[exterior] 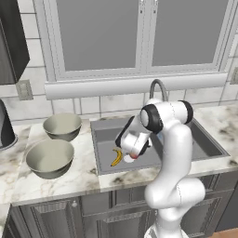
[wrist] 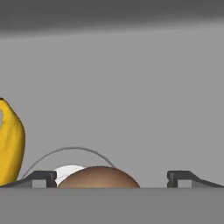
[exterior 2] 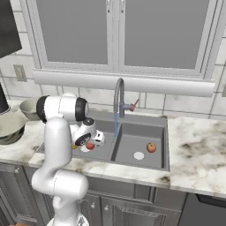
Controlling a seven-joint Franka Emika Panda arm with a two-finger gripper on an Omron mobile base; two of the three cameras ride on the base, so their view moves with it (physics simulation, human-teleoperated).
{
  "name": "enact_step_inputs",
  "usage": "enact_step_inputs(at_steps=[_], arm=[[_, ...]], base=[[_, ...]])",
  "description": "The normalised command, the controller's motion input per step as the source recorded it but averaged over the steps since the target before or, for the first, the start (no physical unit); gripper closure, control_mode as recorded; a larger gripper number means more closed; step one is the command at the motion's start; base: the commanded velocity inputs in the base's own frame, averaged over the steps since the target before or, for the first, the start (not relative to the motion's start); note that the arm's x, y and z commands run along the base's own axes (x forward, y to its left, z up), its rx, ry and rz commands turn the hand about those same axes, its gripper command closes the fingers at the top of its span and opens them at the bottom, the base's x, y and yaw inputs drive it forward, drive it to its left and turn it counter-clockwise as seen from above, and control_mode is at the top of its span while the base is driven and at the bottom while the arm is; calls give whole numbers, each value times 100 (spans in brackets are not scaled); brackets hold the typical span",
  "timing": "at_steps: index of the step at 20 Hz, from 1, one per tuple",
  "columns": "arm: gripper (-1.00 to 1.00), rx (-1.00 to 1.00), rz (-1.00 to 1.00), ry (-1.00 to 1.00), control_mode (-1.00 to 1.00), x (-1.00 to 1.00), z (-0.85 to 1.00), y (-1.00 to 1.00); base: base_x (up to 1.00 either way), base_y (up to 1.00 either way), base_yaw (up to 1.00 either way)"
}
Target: Pick the peachs from the sink and place them in one bowl. Place the banana in the other bowl. Then turn off the sink faucet.
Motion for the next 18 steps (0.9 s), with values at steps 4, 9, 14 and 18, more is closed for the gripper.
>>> enact_step_inputs(at_steps=[4, 9, 14, 18], arm=[[100, 0, -2, 8, -100, -38, -49, -3], [100, 0, -1, 5, -100, -28, -26, 0], [100, 0, 0, 0, -100, 0, 0, 0], [100, 0, 0, -3, -100, -21, 46, -1]], base=[[0, 0, 0], [0, 0, 0], [0, 0, 0], [0, 0, 0]])
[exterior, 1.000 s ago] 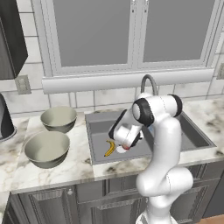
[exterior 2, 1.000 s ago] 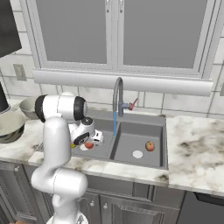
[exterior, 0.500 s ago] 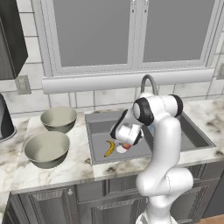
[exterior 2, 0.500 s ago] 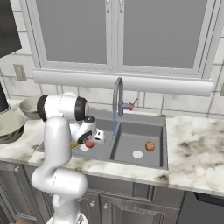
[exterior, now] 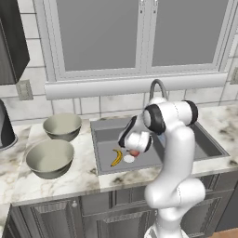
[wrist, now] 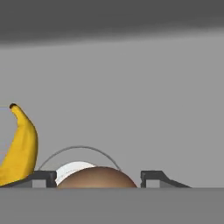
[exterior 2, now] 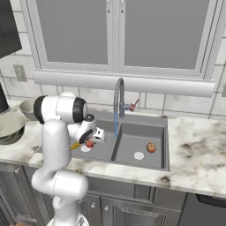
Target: Pick the peachs from the sink and place them in one bowl. Place the banana in the other bowl. Then turn off the sink faucet.
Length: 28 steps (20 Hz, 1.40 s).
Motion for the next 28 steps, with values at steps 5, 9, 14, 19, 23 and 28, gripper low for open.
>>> enact_step_inputs(at_steps=[5, 9, 14, 19, 23, 28], arm=[[100, 0, 0, -6, -100, -24, 80, -1], [100, 0, 0, -6, -100, -18, 81, 0], [100, 0, 0, -8, -100, -4, 73, 0], [100, 0, 0, -10, -100, -9, 77, 0], [100, 1, 0, -10, -100, -9, 77, 0], [100, 1, 0, -6, -100, -4, 64, 4]], base=[[0, 0, 0], [0, 0, 0], [0, 0, 0], [0, 0, 0], [0, 0, 0], [0, 0, 0]])
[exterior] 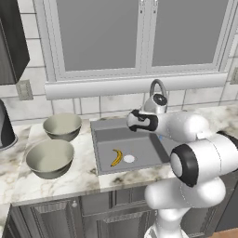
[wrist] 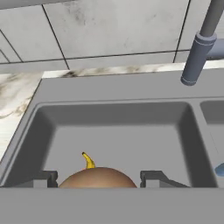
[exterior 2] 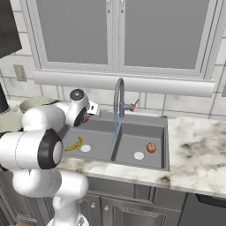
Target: Pick the peachs from the sink and place them in one bowl. Place the banana in the other bowl. Then turn off the sink faucet.
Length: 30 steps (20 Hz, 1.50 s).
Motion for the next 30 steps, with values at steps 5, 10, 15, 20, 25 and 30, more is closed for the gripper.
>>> enact_step_inputs(at_steps=[5, 10, 15, 20, 25, 30], arm=[[100, 0, 0, -4, -100, -3, 55, 19], [100, 0, 0, -3, -100, 0, 46, 32], [100, 2, 0, -1, -100, 0, 35, 37], [100, 4, 0, 0, -100, 0, 31, 39], [100, 5, 0, 0, -100, 0, 20, 42], [100, 2, 0, 0, -100, -4, 11, 49]], base=[[0, 0, 0], [0, 0, 0], [0, 0, 0], [0, 0, 0], [0, 0, 0], [0, 0, 0]])
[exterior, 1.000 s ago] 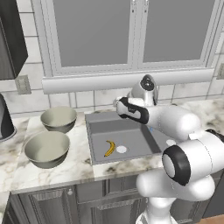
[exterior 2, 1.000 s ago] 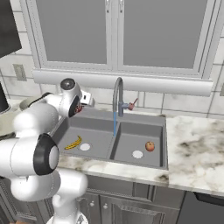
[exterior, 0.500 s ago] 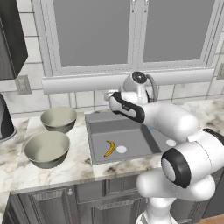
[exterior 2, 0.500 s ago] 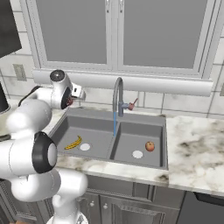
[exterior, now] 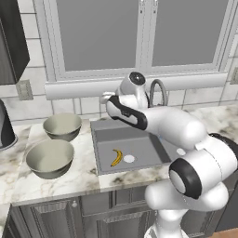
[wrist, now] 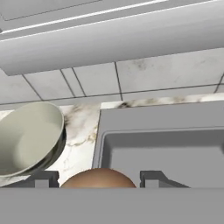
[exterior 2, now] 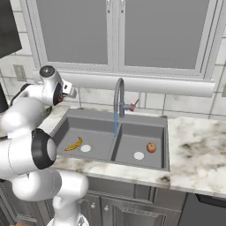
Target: Pick the peachs from the sink and place them in one bowl. Place the banana in the other bowl. Then turn off the sink faucet.
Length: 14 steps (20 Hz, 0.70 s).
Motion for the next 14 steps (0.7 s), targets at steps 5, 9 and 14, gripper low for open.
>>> enact_step_inputs(at_steps=[5, 9, 14], arm=[[100, 0, 1, 0, -100, -7, 11, 51], [100, 0, 0, 0, -100, -1, 11, 51], [100, 0, 0, 0, -100, 0, 7, 53]], base=[[0, 0, 0], [0, 0, 0], [0, 0, 0]])
